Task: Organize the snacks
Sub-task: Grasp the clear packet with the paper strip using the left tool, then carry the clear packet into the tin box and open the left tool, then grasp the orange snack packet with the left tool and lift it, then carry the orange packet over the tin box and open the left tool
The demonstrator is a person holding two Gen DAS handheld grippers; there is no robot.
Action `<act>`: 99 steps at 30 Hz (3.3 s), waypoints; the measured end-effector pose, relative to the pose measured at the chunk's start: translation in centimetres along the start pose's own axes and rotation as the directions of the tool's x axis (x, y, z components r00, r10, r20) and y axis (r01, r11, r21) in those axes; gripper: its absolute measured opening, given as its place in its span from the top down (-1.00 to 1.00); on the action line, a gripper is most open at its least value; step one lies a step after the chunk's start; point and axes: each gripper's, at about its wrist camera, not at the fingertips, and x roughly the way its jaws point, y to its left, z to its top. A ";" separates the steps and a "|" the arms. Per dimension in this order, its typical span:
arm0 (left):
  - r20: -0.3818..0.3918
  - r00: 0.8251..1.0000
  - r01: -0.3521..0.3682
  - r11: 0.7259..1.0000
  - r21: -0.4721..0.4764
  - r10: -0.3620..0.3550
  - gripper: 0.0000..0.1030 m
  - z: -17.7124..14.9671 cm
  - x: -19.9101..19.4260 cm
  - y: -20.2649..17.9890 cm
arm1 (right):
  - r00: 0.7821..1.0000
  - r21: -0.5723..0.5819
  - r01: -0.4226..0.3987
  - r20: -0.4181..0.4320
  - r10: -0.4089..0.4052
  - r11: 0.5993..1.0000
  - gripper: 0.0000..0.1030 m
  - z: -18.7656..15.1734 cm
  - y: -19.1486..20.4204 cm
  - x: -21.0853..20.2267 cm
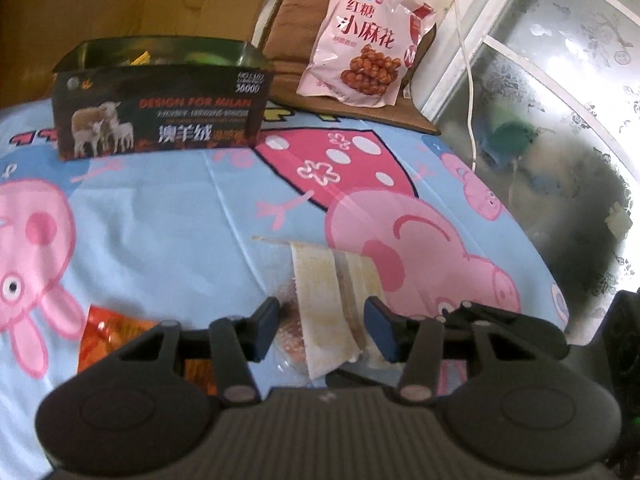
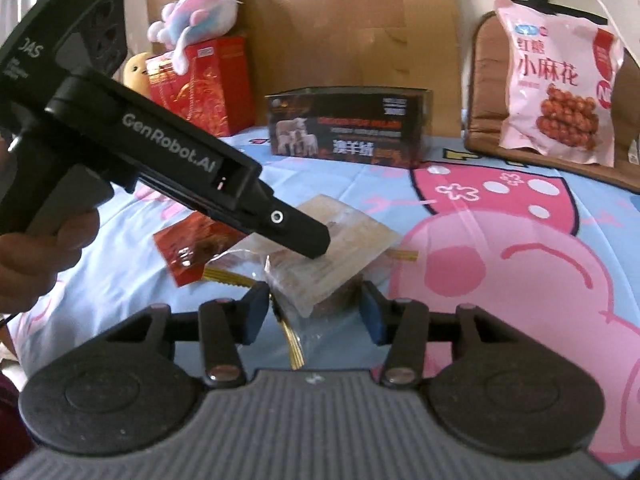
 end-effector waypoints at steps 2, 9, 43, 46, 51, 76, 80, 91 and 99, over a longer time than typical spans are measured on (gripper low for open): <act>0.011 1.000 0.008 1.000 0.002 -0.008 0.10 0.6 -0.2 0.1 | 1.000 0.012 0.001 0.011 -0.001 1.000 0.01 0.3 -0.4 0.1; 0.093 0.996 0.000 1.000 0.010 -0.001 0.10 4.3 -1.6 1.1 | 0.998 -0.035 0.000 0.063 0.003 0.999 0.03 3.7 -1.2 1.4; 0.089 0.988 -0.107 0.971 -0.212 0.128 0.04 -0.4 -4.9 13.5 | 0.910 0.252 -0.378 -0.074 0.407 0.891 -0.09 3.9 -2.8 3.0; 0.079 0.991 -0.085 0.965 -0.248 0.108 0.03 -2.5 -5.3 13.4 | 0.882 0.322 -0.400 -0.119 0.456 0.858 -0.09 2.6 -2.4 2.0; 0.075 0.997 0.012 0.964 -0.265 0.008 -0.01 -3.7 -5.1 11.8 | 0.864 0.377 -0.418 -0.115 0.490 0.826 0.10 2.8 -1.9 2.0; 0.173 0.983 0.120 0.944 -0.308 -0.068 0.73 -1.8 -6.2 11.8 | 0.973 -0.073 -0.230 0.006 0.231 0.971 0.94 5.4 3.7 3.7; 0.163 0.986 0.042 0.942 -0.333 0.014 0.74 -0.6 -5.5 12.4 | 0.976 -0.004 -0.219 0.010 0.219 0.976 0.69 6.4 2.4 4.7; 0.188 0.976 0.184 0.882 -0.434 -0.112 0.75 -0.6 -5.3 15.6 | 0.965 -0.063 -0.249 -0.098 0.243 0.966 -0.08 6.6 3.3 8.4; 0.250 0.963 0.172 0.938 -0.299 -0.097 0.72 5.1 -7.3 14.7 | 0.986 -0.083 -0.157 0.045 0.161 0.984 0.72 10.8 2.7 9.8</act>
